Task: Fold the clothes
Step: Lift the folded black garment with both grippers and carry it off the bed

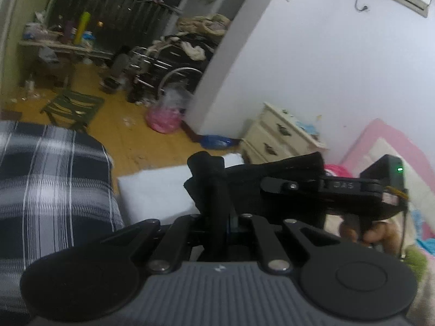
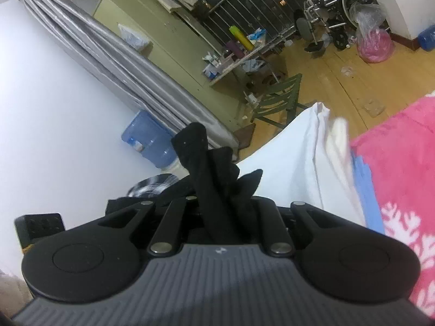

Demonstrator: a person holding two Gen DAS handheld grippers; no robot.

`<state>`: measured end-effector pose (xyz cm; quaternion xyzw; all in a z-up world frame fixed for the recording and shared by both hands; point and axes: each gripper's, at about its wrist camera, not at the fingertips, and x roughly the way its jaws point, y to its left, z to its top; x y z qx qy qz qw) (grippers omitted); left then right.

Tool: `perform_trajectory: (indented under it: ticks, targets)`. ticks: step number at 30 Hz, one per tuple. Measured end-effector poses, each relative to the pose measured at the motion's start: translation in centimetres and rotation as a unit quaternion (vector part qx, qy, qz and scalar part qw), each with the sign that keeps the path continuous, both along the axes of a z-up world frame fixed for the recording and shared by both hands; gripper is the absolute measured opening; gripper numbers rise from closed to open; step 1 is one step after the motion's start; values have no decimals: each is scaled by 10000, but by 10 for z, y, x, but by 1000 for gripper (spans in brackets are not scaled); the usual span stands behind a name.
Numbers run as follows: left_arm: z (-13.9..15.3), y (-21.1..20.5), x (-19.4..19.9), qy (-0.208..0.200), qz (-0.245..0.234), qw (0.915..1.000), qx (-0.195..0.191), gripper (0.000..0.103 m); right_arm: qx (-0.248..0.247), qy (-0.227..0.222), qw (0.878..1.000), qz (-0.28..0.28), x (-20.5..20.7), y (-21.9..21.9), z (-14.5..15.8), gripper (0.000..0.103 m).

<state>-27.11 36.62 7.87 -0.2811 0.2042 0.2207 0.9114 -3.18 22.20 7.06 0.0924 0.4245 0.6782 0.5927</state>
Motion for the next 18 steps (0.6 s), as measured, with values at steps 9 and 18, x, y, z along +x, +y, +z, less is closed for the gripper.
perform_trajectory:
  ticks: [9,18]
  targets:
    - [-6,20,42,220,540,9982,163,6,-9,-94,9999,-78,10,20,-6,11]
    - [-19,22,48,599,864,9933,478,34,-298,-459,9963,-668,17,49,-31,24]
